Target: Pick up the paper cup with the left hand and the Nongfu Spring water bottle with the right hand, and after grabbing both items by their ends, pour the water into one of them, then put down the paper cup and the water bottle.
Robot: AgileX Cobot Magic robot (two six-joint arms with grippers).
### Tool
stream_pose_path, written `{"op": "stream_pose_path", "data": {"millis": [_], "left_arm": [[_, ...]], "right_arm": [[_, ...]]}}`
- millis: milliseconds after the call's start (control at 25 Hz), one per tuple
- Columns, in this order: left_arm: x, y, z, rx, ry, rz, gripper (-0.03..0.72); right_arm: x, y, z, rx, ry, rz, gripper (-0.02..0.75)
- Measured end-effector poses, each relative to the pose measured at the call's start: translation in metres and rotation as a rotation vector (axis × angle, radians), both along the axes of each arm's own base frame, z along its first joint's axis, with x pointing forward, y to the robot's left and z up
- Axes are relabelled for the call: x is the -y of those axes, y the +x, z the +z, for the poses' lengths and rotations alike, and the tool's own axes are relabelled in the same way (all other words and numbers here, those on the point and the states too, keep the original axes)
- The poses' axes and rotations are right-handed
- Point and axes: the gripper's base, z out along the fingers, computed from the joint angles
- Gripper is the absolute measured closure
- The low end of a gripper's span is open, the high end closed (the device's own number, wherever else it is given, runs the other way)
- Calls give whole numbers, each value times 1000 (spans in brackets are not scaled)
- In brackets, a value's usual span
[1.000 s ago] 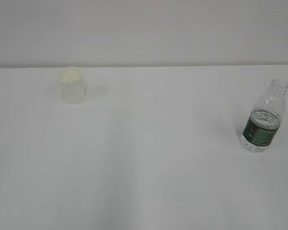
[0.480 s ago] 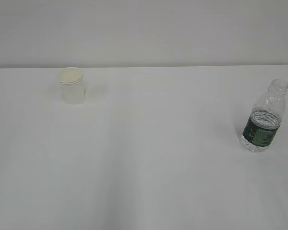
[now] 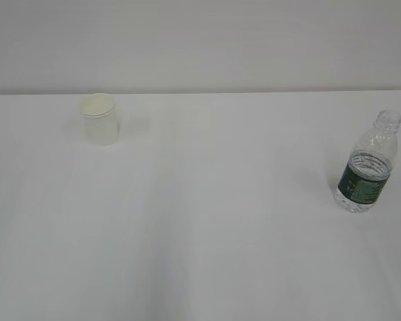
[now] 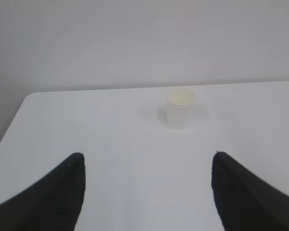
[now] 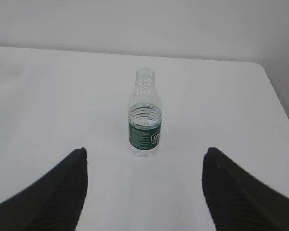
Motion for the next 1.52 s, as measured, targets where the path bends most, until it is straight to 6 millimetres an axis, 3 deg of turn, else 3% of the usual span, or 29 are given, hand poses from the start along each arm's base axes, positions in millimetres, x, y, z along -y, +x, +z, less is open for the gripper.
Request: {"op": "stream_pose_path", "data": {"millis": [760, 1240, 1520], "left_arm": [[1, 45, -3, -58, 5, 4, 144], [2, 53, -3, -28, 46, -4, 149], [1, 56, -18, -29, 48, -3, 149]], "right_arm": [[-3, 13, -5, 69, 5, 16, 184], [-6, 36, -9, 37, -27, 35, 184], [-9, 52, -13, 48, -34, 49, 184]]}}
